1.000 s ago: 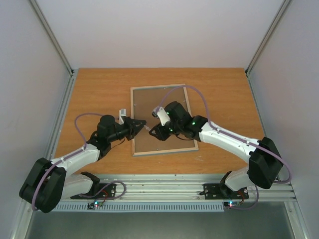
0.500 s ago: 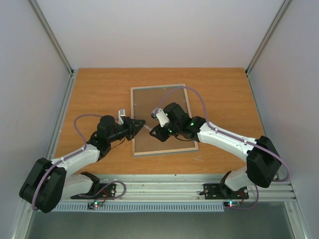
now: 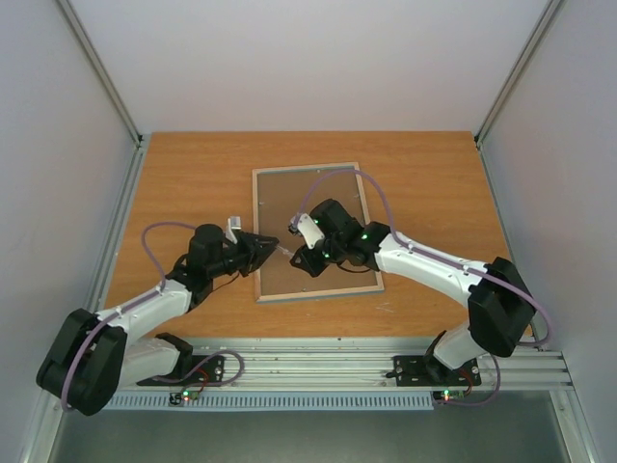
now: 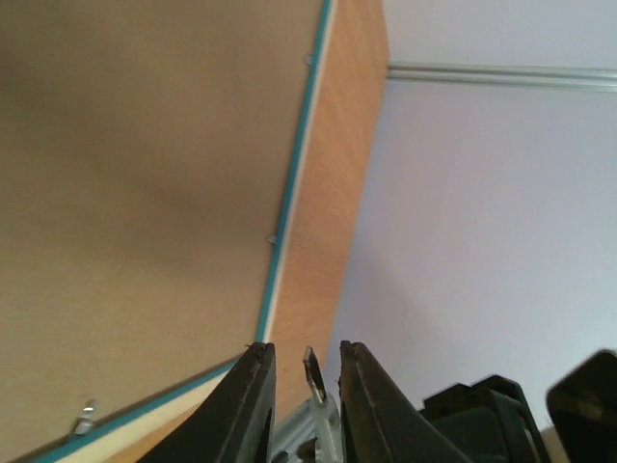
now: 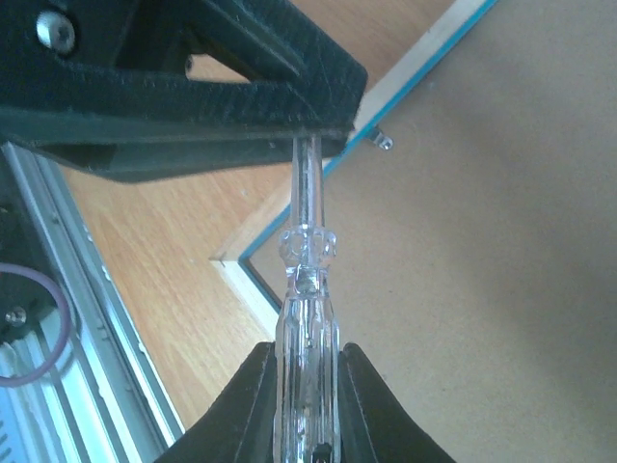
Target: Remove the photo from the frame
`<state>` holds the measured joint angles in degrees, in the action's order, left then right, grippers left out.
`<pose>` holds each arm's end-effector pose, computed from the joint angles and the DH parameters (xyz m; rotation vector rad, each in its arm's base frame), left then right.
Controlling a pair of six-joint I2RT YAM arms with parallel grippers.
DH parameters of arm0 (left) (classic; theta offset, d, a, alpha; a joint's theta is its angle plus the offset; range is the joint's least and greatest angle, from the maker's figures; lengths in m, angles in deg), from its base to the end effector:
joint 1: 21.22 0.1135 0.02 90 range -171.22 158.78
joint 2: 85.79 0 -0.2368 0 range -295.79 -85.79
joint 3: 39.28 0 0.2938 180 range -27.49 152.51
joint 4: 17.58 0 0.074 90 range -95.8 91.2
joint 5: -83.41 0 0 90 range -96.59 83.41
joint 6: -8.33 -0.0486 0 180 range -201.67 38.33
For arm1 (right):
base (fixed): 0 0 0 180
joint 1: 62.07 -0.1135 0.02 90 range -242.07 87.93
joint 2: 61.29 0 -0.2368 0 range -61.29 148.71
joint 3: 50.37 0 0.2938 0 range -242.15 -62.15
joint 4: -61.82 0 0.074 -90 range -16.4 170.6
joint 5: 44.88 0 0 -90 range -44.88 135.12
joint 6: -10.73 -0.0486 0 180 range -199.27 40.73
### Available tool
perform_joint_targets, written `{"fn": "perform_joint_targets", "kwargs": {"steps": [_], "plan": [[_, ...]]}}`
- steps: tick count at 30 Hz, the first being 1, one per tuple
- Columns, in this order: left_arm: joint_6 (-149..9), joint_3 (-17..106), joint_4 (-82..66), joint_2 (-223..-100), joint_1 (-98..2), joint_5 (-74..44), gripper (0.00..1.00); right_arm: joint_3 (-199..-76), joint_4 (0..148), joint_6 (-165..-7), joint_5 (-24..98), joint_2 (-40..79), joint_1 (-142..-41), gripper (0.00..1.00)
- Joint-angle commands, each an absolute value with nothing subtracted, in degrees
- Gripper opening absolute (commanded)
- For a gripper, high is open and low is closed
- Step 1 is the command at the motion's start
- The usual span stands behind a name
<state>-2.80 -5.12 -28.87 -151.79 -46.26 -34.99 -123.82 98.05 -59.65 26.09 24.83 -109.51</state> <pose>0.2463 -0.1406 0.1339 -0.6665 2.1845 -1.5787 0.2382 0.2829 0.1949 -1.4833 1.9595 0.6201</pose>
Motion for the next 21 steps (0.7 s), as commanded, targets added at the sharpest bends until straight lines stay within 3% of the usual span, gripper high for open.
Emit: {"fn": "perform_joint_targets", "kwargs": {"steps": [1,14,21], "plan": [[-10.4,-5.3,-19.8,-150.5,-42.9,-34.5,0.23,-127.5,102.9,-55.8,28.1,26.3,-109.8,0.01],[-31.7,-1.1,6.0,-147.9,-33.9,-27.1,0.57,-138.6,113.2,-51.6,33.6,38.1,-109.7,0.01],[-36.3,2.0,4.3,-158.4,-33.8,-29.9,0.59,-143.8,115.3,-50.2,34.4,44.5,-109.8,0.01]]}}
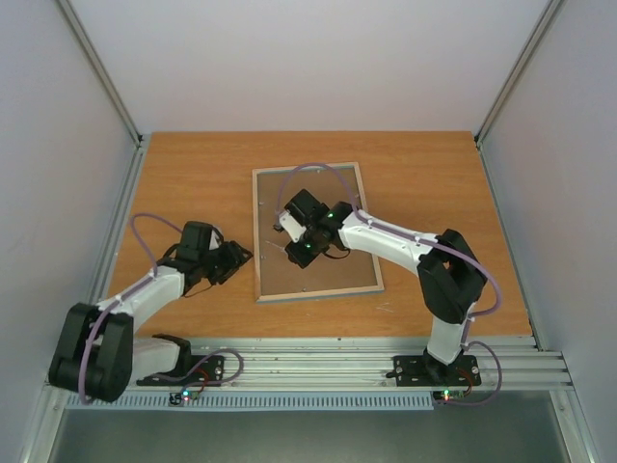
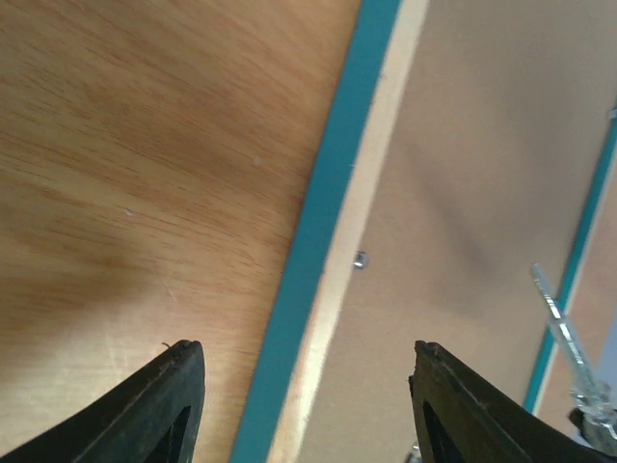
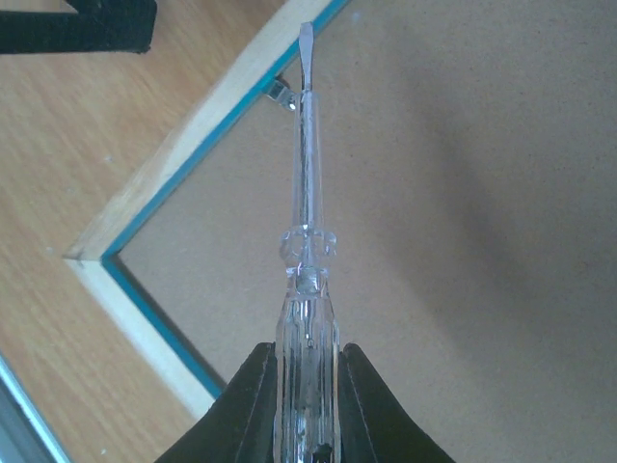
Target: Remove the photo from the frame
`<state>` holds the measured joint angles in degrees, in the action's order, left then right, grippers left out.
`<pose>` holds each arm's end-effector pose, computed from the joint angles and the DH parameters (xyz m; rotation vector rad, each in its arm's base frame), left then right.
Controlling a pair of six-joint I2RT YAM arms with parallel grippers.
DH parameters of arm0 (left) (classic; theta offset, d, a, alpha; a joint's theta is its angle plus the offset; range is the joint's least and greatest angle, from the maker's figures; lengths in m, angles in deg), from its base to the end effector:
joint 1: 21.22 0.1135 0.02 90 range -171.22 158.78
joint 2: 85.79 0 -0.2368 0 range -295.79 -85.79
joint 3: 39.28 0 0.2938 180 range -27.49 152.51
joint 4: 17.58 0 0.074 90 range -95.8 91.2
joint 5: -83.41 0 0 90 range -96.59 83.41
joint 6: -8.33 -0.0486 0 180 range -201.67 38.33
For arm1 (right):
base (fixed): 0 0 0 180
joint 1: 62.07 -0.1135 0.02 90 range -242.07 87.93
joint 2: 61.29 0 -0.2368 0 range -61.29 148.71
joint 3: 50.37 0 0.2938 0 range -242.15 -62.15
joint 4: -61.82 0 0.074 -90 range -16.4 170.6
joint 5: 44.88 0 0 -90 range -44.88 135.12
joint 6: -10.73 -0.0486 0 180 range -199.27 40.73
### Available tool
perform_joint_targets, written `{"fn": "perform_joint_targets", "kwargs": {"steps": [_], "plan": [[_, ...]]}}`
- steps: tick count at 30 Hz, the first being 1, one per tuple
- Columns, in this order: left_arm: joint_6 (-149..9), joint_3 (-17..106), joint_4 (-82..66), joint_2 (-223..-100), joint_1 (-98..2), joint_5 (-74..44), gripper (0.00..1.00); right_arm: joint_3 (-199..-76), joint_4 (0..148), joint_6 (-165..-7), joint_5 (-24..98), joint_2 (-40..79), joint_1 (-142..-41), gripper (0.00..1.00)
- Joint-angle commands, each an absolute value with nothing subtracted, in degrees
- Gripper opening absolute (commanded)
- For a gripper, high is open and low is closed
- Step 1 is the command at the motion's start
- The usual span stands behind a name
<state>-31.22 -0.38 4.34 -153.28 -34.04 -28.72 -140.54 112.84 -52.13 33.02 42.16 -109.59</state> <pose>0.2524 -0.0762 0.0998 -0.6657 2.5195 -0.9222 0.2719 0.3120 0.1668 -1.6960 2.1158 0.3922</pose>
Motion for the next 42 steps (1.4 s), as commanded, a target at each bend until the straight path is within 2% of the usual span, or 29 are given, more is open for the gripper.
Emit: {"fn": "perform_joint_targets", "kwargs": {"steps": [1,10,18,24,42], "plan": [[-36.5,2.3,3.6,-160.1,-33.8,-30.9,0.59,-144.4,115.4,-50.0,34.4,45.5,-109.8,0.01],[-36.8,2.9,-1.5,-168.2,-33.8,-34.8,0.53,-149.9,117.0,-48.1,34.1,52.9,-109.8,0.01],[-37.6,3.0,-2.1,-170.5,-33.8,-35.5,0.34,-153.0,118.9,-47.6,32.1,56.6,-109.8,0.01],[-38.2,2.7,-2.4,-171.4,-33.8,-35.2,0.25,-152.9,120.5,-47.2,30.5,57.0,-109.8,0.01],[-38.6,1.5,-3.5,-172.5,-33.8,-35.1,0.20,-155.4,126.7,-44.0,28.1,60.1,-111.6,0.01]]}}
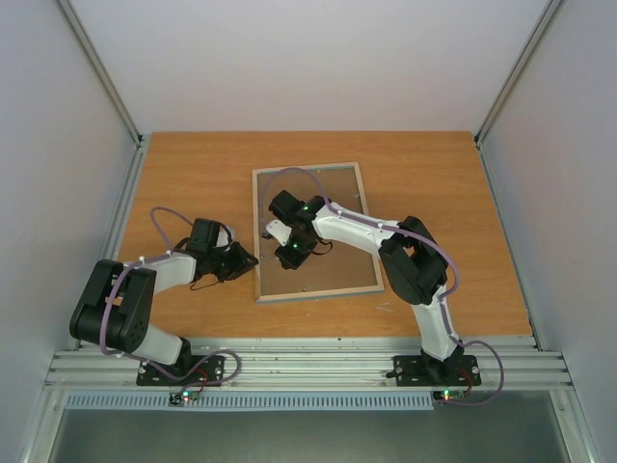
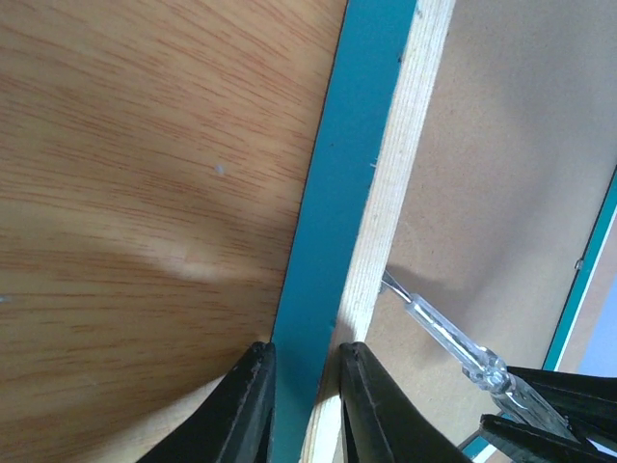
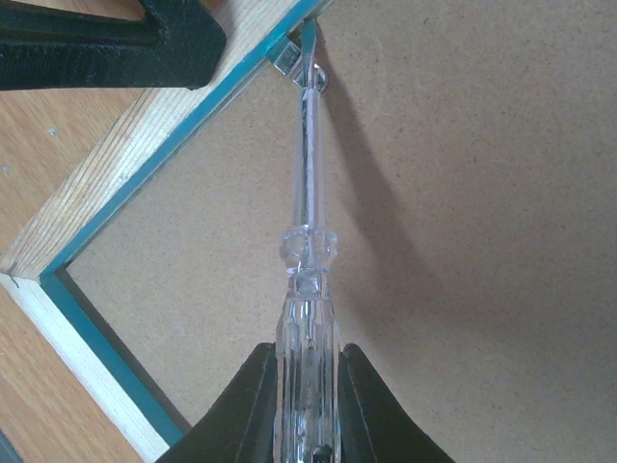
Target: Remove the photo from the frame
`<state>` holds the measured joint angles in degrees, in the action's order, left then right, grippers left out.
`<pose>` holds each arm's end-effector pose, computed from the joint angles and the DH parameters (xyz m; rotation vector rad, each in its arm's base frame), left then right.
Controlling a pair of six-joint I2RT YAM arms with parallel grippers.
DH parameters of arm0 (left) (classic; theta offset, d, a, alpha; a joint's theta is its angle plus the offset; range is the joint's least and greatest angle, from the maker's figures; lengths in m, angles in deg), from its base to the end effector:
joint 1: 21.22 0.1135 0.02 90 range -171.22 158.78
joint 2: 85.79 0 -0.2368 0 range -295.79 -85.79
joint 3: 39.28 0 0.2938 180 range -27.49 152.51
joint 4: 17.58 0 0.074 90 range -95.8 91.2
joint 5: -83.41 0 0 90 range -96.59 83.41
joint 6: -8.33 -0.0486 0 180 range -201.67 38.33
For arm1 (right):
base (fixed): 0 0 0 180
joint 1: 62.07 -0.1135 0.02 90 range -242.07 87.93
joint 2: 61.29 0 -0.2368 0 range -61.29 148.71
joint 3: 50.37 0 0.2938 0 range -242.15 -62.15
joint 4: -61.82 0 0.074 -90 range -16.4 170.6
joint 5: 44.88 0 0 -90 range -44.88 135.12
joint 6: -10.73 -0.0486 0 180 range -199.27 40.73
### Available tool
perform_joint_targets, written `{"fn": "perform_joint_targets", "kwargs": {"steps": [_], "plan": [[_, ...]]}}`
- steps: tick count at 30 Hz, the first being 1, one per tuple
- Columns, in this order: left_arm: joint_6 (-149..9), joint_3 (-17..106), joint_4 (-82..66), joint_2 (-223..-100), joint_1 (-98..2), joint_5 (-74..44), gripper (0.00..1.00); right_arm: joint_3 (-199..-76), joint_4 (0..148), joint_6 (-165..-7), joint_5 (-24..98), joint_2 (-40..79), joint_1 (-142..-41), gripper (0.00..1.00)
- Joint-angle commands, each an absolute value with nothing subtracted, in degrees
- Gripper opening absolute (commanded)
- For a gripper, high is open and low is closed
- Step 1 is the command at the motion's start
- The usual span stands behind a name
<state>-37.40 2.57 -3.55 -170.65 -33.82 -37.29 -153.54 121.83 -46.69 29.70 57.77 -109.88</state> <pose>0.2645 -0.0846 0.0518 -0.5263 2.6599 -1.0331 0.2906 0.3399 0.1228 -1.9102 2.1856 0.4370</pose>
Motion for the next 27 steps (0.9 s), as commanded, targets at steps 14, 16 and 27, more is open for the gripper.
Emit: {"fn": "perform_joint_targets", "kwargs": {"steps": [14,16,27], "plan": [[-39.2,0.7,-3.3,-172.4,-33.9,-33.8,0.17,-157.1,135.6,-39.5,27.9,61.0,-114.8,0.01],[-39.2,0.5,-3.2,-172.1,-33.9,-33.8,0.17,-157.6,136.7,-39.5,28.4,61.5,-115.2,0.01],[-40.0,1.9,0.3,-169.4,-33.9,-32.0,0.24,-153.1,132.4,-42.7,30.4,54.5,-115.2,0.01]]}}
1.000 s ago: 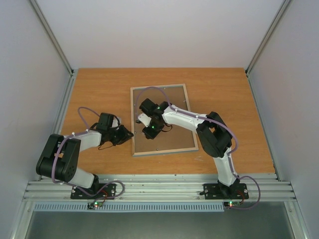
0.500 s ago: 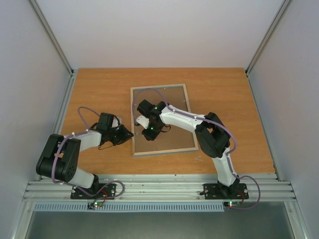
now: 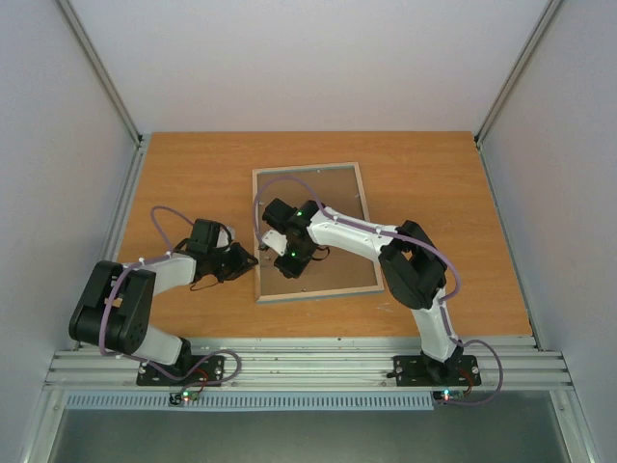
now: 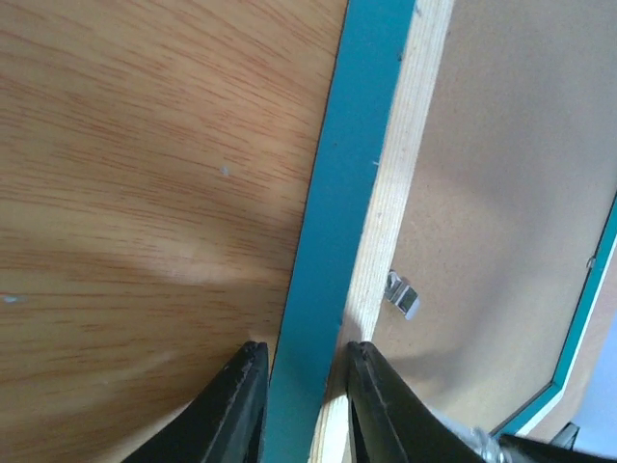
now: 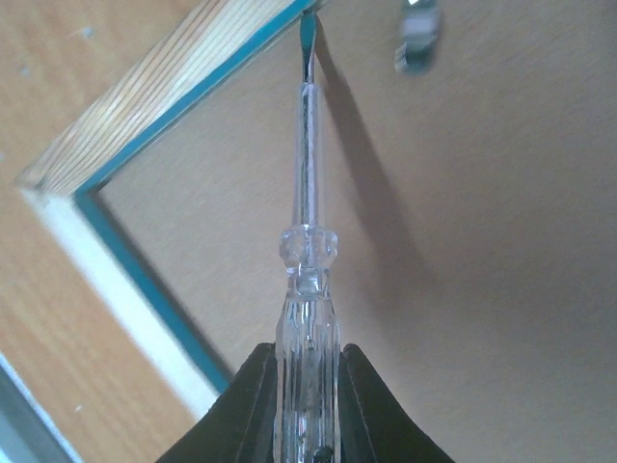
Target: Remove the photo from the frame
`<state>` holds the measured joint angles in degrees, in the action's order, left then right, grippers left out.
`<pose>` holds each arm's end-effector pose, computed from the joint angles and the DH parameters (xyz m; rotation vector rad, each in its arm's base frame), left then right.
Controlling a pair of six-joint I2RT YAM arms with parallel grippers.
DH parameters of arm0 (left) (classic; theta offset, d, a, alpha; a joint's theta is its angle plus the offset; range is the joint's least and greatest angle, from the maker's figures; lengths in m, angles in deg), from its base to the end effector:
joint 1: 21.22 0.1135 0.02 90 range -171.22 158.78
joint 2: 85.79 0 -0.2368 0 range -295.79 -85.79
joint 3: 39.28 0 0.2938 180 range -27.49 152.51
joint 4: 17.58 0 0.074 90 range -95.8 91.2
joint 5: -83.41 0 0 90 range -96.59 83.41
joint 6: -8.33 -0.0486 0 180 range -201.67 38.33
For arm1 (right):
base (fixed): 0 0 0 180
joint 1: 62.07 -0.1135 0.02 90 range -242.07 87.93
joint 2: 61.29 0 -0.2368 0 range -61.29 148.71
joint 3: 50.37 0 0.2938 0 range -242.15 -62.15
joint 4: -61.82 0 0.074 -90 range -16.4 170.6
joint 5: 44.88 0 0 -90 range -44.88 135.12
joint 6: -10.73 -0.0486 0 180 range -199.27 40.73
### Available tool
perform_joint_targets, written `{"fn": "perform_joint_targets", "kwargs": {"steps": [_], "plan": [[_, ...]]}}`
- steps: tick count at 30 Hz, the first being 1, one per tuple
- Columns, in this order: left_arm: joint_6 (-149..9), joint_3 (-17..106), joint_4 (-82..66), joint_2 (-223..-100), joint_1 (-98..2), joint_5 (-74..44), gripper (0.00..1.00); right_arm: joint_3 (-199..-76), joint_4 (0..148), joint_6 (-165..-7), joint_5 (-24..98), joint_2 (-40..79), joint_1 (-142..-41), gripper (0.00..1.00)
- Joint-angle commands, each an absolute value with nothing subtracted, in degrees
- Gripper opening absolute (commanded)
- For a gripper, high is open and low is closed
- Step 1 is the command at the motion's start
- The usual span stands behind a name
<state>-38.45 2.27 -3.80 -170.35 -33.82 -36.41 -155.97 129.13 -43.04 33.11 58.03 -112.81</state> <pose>0.2641 -0.0838 0.0516 -0.5048 2.6536 -1.0095 0.2708 0.3473 0.1302 -2.0783 2.1553 0.3421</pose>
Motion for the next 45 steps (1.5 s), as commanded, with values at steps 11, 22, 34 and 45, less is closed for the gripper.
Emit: {"fn": "perform_joint_targets", "kwargs": {"steps": [11,22,34,45], "plan": [[-43.4,11.0,8.3,-168.3,-34.5,-26.1,0.49,-139.7,120.9,-48.7,33.2,41.5,-111.4,0.01],[-46.8,24.0,12.1,-180.4,-37.3,-20.1,0.59,-130.1,111.6,-53.3,33.4,34.3,-106.8,0.01],[-50.1,31.5,16.7,-188.6,-41.0,-15.3,0.38,-125.7,108.2,-54.2,33.3,32.2,-103.7,0.01],[-50.4,28.6,18.0,-184.9,-44.7,-15.1,0.14,-126.4,106.8,-55.4,33.3,32.4,-103.3,0.01]]}}
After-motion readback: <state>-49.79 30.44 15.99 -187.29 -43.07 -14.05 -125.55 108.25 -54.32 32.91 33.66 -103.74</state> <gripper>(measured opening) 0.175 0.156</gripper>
